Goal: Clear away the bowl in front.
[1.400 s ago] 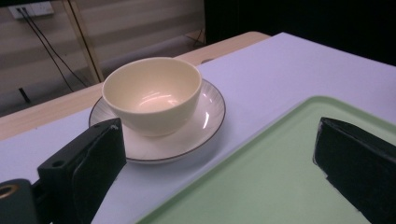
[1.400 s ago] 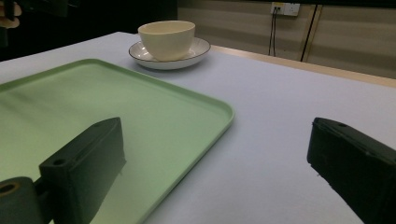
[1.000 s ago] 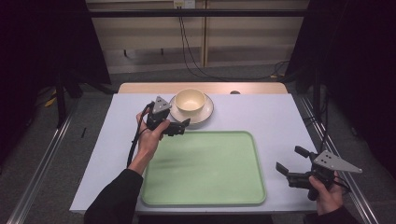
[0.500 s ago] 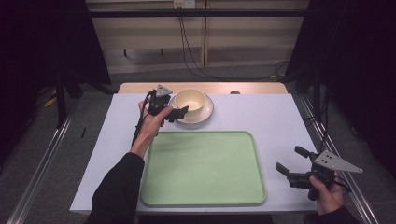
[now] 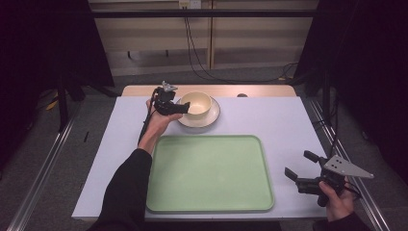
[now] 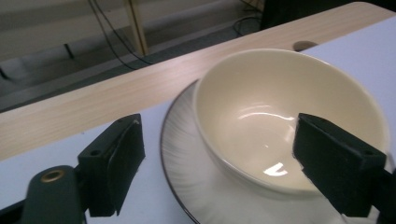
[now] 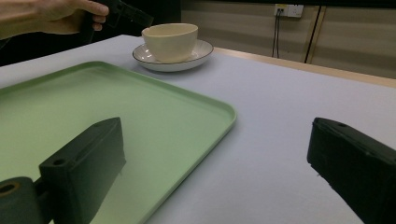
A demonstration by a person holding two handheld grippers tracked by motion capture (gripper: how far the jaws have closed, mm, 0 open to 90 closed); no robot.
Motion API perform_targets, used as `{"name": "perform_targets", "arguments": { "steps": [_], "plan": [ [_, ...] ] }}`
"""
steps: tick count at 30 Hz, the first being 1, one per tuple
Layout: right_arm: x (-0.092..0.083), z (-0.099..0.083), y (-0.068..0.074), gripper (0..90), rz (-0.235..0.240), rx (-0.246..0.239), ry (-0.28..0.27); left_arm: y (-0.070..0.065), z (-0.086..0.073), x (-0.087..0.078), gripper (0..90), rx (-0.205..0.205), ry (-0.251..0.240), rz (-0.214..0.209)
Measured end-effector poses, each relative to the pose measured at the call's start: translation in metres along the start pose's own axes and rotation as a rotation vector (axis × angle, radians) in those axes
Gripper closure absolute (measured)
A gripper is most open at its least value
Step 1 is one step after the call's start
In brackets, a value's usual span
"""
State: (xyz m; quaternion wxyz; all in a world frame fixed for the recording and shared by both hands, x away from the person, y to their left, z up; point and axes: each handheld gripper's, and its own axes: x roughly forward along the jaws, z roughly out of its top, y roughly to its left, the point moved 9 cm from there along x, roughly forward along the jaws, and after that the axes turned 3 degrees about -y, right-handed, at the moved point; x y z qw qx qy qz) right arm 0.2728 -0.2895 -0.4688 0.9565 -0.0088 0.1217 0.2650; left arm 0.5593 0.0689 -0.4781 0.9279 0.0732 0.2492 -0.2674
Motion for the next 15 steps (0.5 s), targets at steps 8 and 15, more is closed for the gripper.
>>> {"name": "perform_targets", "arguments": {
  "steps": [8,15],
  "plan": [
    [0.000,0.000,0.000,3.7,0.005,0.001,-0.001,0.005,-0.002,0.021,22.3,-0.024,0.056,-0.013],
    [0.000,0.000,0.000,3.7,0.009,-0.003,0.003,0.000,-0.010,0.033,27.6,-0.055,0.125,-0.033]
  ]
}}
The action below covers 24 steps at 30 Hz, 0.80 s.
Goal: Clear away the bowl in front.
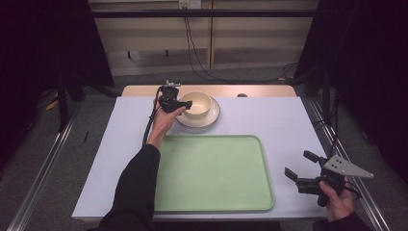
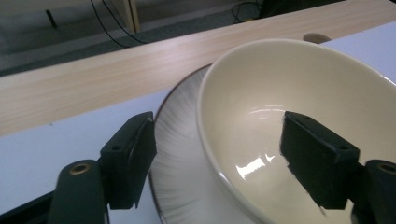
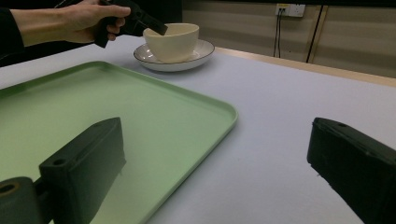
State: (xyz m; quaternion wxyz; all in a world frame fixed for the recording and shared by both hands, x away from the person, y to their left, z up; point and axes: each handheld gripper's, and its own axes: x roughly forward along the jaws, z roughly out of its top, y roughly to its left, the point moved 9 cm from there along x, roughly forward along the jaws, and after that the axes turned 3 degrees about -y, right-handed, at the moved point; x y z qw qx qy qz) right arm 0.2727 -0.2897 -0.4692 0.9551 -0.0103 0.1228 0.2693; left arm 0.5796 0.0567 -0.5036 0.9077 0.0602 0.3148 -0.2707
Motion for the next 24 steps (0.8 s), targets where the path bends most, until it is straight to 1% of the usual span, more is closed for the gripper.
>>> {"name": "perform_targets", "arguments": {
  "steps": [2,3,4,5,6,8,9,10,11,13,14,15,16,17,19,20,21,22,23,24],
  "plan": [
    [0.000,0.000,0.000,3.7,-0.001,0.000,0.002,-0.004,0.000,0.001,27.9,-0.019,0.031,0.000],
    [0.000,0.000,0.000,3.7,-0.002,0.000,0.003,-0.005,-0.001,0.001,28.5,-0.026,0.037,-0.005],
    [0.000,-0.001,0.000,3.7,-0.002,-0.001,0.004,-0.008,0.000,0.001,28.2,-0.032,0.035,-0.026],
    [0.001,-0.001,0.000,3.7,-0.005,-0.003,0.009,-0.009,-0.001,0.001,29.4,-0.017,0.049,-0.038],
    [0.001,-0.001,0.000,3.7,-0.003,-0.003,0.011,-0.010,-0.002,0.003,31.4,-0.011,0.055,-0.024],
    [0.001,-0.001,0.000,3.7,-0.007,-0.003,0.008,-0.012,-0.001,0.004,32.4,-0.017,0.056,-0.024],
    [0.001,-0.001,0.000,3.7,-0.007,-0.004,0.006,-0.011,-0.002,0.006,34.1,-0.012,0.070,-0.004],
    [0.000,-0.001,0.000,3.7,-0.004,-0.004,0.005,-0.011,-0.003,0.008,34.6,-0.015,0.073,0.012],
    [0.001,-0.001,0.000,3.7,-0.004,-0.008,0.005,-0.011,-0.003,0.010,34.6,-0.029,0.073,0.025],
    [0.001,-0.001,0.000,3.7,-0.003,-0.008,0.004,-0.012,-0.003,0.012,35.2,-0.052,0.096,0.002],
    [0.001,-0.001,0.000,3.7,-0.003,-0.009,0.004,-0.012,-0.002,0.013,38.2,-0.058,0.085,0.003],
    [0.000,-0.001,-0.001,3.7,-0.004,-0.009,0.004,-0.011,-0.002,0.014,42.4,-0.048,0.097,0.019],
    [0.001,-0.001,0.000,3.7,-0.001,-0.009,0.004,-0.011,-0.003,0.015,44.8,-0.056,0.113,0.020],
    [0.001,-0.001,0.000,3.6,0.000,-0.006,0.005,-0.011,-0.003,0.015,46.0,-0.059,0.114,0.014],
    [0.001,-0.001,0.000,3.7,-0.003,-0.008,0.004,-0.010,-0.003,0.015,47.8,-0.064,0.116,0.025],
    [0.001,-0.001,0.000,3.7,-0.003,-0.010,0.004,-0.010,-0.003,0.015,50.3,-0.068,0.124,0.024],
    [0.000,-0.001,-0.001,3.7,-0.003,-0.011,0.004,-0.008,-0.004,0.016,52.1,-0.080,0.130,0.026],
    [0.001,0.000,0.000,3.7,0.001,-0.009,0.003,-0.006,-0.005,0.016,56.5,-0.079,0.142,0.032],
    [0.000,0.000,0.000,3.7,-0.002,-0.010,0.003,-0.005,-0.007,0.016,61.0,-0.092,0.148,0.035],
    [0.000,-0.001,-0.001,3.7,-0.003,-0.010,0.004,-0.003,-0.008,0.016,63.0,-0.094,0.156,0.027]
  ]
}}
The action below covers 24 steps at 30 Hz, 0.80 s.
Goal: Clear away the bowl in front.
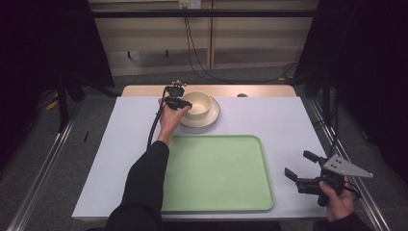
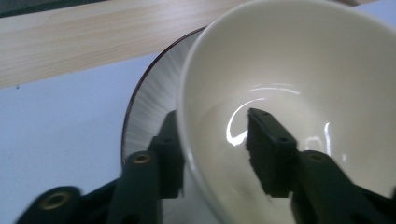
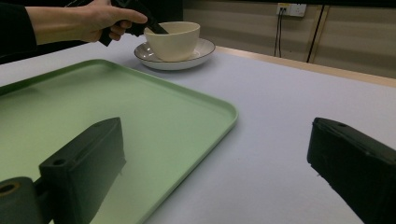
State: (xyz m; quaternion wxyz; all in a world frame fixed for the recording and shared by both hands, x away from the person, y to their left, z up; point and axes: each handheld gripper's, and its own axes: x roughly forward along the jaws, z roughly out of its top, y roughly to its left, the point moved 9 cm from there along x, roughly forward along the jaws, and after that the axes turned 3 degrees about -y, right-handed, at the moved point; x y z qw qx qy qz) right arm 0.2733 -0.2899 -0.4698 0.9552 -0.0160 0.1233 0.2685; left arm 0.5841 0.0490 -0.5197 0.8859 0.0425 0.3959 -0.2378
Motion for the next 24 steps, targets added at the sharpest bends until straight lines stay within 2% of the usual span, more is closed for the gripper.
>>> {"name": "perform_targets", "arguments": {
  "steps": [1,7,12,14,16,18,20,24],
  "plan": [
    [0.0003,-0.0001,0.0007,3.6,0.002,0.003,0.000,-0.0003,-0.0009,0.0004,63.8,-0.008,0.003,-0.023],
    [0.0002,0.0001,0.0005,3.7,0.003,0.002,-0.001,0.0017,-0.0017,0.0014,70.0,-0.061,0.016,-0.024],
    [-0.0002,0.0001,0.0001,3.8,0.003,0.000,-0.001,0.0021,-0.0006,0.0010,76.9,-0.069,0.018,-0.028],
    [-0.0003,0.0002,0.0001,3.8,0.003,0.001,-0.002,0.0010,0.0009,0.0011,80.0,-0.086,0.004,-0.025],
    [-0.0002,0.0003,0.0006,3.8,0.004,0.001,-0.004,0.0002,0.0014,0.0004,82.5,-0.062,0.001,-0.003],
    [-0.0004,-0.0001,0.0013,3.8,0.008,-0.001,0.000,-0.0002,0.0014,0.0008,82.8,-0.079,-0.003,-0.008],
    [-0.0003,0.0001,0.0009,3.7,0.006,0.001,-0.001,0.0001,0.0003,-0.0006,83.1,-0.076,0.015,-0.024],
    [-0.0005,0.0002,0.0008,3.7,0.008,-0.002,-0.002,-0.0005,0.0011,-0.0005,83.4,-0.125,-0.001,-0.045]
  ]
}}
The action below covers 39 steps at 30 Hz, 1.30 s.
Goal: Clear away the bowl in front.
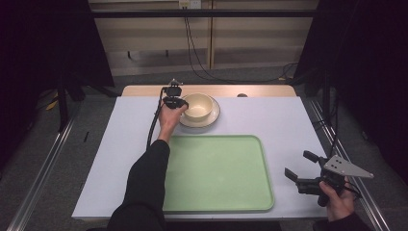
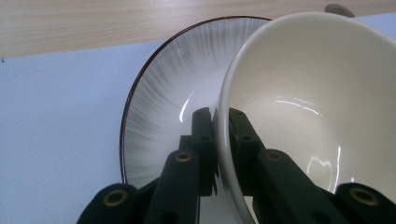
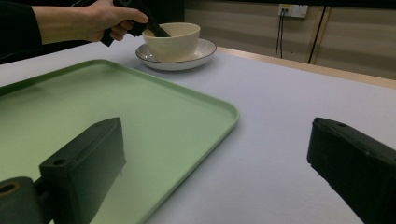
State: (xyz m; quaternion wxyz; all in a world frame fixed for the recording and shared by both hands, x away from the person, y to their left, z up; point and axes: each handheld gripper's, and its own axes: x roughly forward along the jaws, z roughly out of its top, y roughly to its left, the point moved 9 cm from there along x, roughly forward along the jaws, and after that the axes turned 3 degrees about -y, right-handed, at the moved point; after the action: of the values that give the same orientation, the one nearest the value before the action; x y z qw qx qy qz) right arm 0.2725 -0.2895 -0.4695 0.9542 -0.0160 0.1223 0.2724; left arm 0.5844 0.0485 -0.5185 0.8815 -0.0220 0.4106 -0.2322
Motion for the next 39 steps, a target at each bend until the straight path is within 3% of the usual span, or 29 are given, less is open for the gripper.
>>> {"name": "perform_targets", "arguments": {
  "steps": [2,8,21,30,32,39],
  "plan": [
    [0.000,0.000,0.000,3.7,0.002,-0.001,-0.001,0.000,0.001,0.000,83.4,-0.032,-0.008,-0.015],
    [0.000,0.000,-0.001,3.7,-0.001,-0.002,-0.004,0.000,0.003,-0.005,83.3,-0.059,-0.017,-0.035],
    [-0.001,0.002,0.000,2.7,0.002,0.008,-0.018,-0.001,0.006,-0.009,82.9,-0.077,-0.030,-0.046],
    [-0.001,0.001,-0.001,2.1,0.003,0.001,-0.019,0.002,0.010,-0.019,82.9,-0.078,-0.045,-0.050],
    [-0.001,0.001,-0.002,2.0,-0.004,-0.001,-0.019,0.003,0.012,-0.022,82.9,-0.094,-0.060,-0.046],
    [-0.001,0.001,-0.002,1.8,-0.008,0.006,-0.022,0.002,0.016,-0.032,82.9,-0.102,-0.079,-0.072]
  ]
}}
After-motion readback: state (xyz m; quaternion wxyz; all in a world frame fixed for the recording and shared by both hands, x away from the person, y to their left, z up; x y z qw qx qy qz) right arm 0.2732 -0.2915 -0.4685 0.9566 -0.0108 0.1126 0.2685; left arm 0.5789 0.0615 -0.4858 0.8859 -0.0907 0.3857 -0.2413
